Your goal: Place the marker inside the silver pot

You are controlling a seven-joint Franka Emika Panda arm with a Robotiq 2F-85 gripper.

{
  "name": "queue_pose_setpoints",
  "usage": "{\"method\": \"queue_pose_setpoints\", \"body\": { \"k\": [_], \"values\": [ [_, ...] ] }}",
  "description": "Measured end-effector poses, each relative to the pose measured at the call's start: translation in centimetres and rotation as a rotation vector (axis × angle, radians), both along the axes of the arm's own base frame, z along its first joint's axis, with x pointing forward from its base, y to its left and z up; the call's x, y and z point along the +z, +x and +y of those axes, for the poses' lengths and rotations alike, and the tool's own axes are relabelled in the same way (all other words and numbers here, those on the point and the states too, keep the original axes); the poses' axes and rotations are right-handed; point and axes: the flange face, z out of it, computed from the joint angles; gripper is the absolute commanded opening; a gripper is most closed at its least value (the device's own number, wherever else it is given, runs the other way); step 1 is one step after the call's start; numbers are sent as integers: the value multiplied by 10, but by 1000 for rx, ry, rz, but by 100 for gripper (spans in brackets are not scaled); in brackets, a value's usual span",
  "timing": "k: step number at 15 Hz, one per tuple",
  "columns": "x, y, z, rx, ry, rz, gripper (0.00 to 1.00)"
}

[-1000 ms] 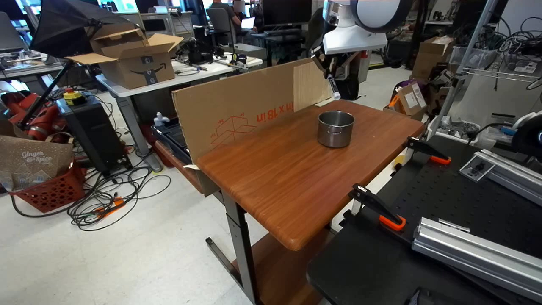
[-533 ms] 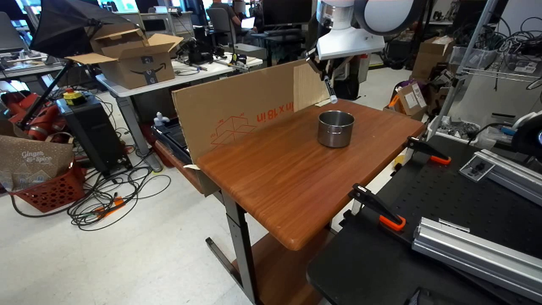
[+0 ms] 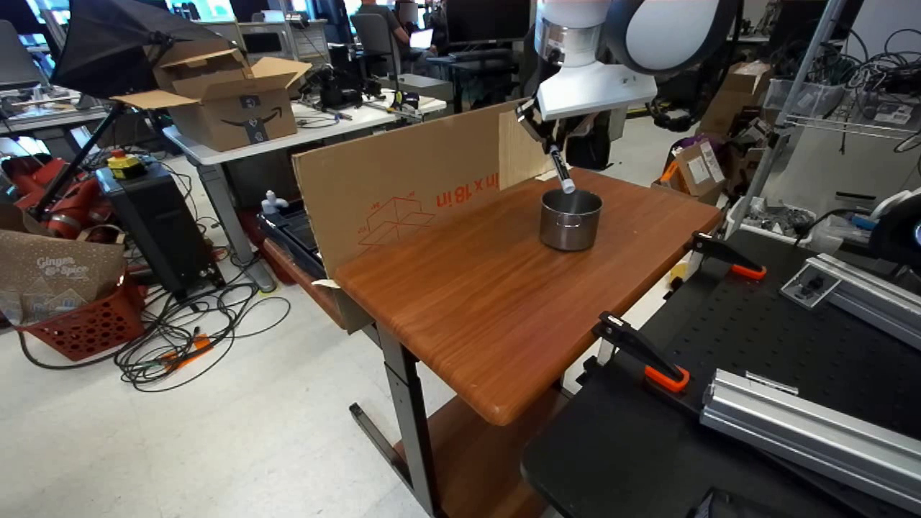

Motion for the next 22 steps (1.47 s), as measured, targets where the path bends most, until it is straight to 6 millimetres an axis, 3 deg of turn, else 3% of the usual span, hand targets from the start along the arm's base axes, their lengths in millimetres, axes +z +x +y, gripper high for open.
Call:
{"method": "queue_pose_setpoints", "body": {
  "k": [11, 12, 13, 20, 22],
  "values": [
    [-24, -21, 23, 37, 8, 60, 5],
    [-26, -22, 24, 40, 8, 65, 44],
    [-28, -24, 25, 42, 8, 69, 45],
    [-31, -25, 22, 37, 10, 79, 95],
    [-32, -25, 21, 34, 11, 81, 100]
  ]
}}
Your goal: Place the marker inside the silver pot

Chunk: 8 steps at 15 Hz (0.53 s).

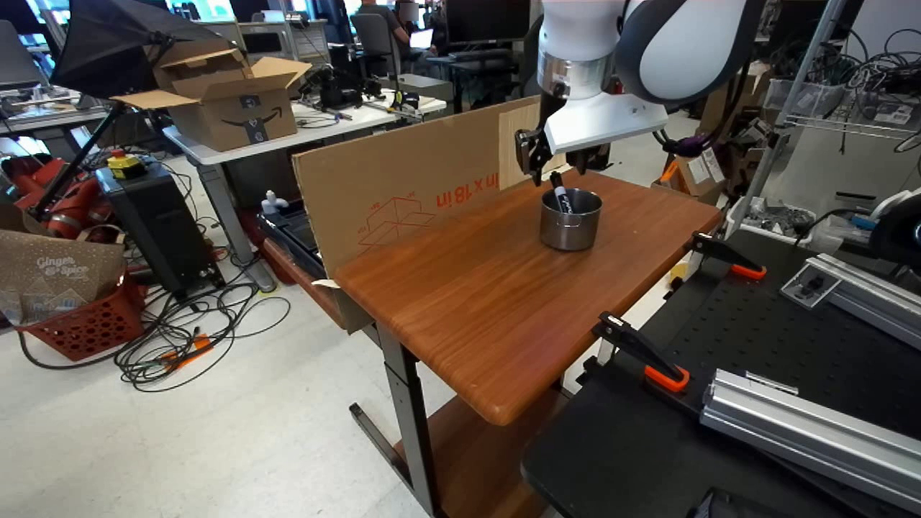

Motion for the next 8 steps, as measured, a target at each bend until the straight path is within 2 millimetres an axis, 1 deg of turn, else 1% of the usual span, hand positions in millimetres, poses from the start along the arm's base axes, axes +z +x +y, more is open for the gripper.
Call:
{"method": "queue_pose_setpoints", "body": {
  "k": [8],
  "values": [
    [1, 3, -2, -4, 4, -3, 100]
  ]
}}
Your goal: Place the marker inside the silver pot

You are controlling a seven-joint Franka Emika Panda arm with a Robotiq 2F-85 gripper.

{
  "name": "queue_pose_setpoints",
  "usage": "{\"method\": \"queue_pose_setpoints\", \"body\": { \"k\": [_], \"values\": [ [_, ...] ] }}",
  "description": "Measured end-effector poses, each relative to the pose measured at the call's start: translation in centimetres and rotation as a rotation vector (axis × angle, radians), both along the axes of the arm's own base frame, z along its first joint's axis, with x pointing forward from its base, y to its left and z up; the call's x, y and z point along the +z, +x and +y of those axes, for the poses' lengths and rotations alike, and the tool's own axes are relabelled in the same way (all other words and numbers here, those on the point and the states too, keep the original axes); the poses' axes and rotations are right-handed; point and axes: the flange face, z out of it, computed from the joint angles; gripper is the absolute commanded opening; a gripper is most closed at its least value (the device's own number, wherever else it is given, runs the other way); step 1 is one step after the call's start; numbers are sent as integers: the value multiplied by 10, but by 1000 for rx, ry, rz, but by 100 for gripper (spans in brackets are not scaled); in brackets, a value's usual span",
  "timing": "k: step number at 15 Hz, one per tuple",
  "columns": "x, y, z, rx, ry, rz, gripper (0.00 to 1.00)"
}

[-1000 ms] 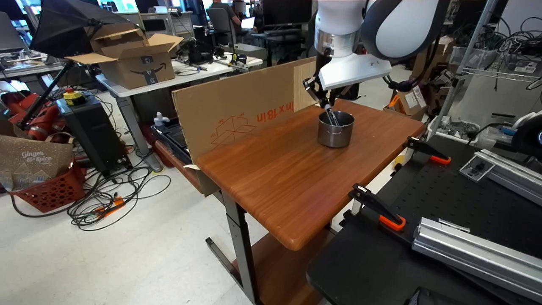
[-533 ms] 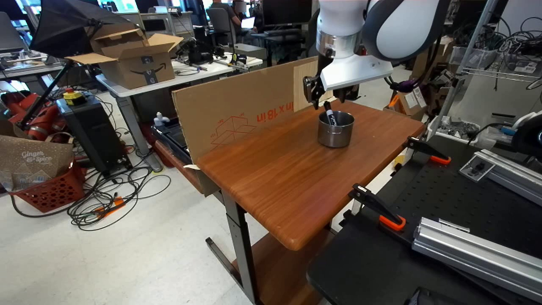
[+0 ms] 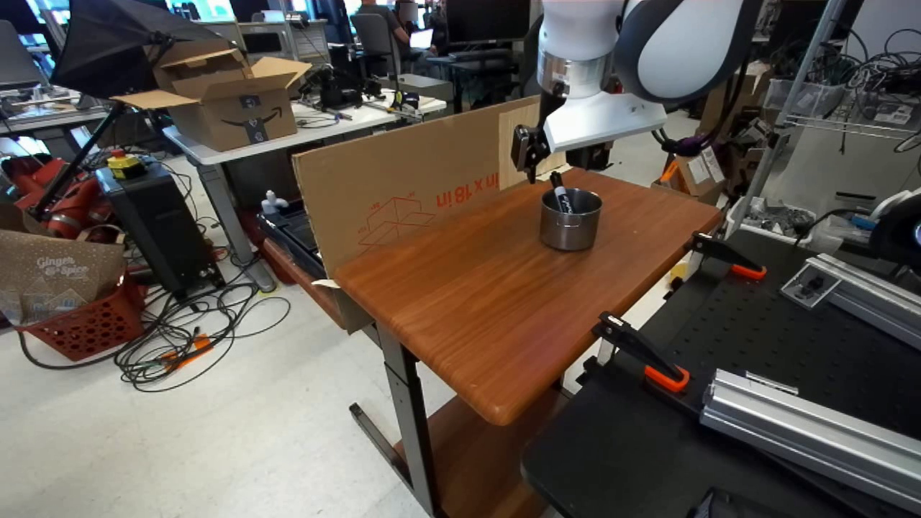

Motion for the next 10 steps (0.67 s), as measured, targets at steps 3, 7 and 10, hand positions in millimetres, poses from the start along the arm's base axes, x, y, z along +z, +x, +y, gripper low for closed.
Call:
{"method": "queue_pose_setpoints", "body": {
  "k": [3, 7, 10],
  "values": [
    [11, 7, -2, -4, 8, -22, 100],
    [49, 15, -6, 7, 39, -56, 100],
    [52, 13, -6, 6, 43, -52, 100]
  ]
}}
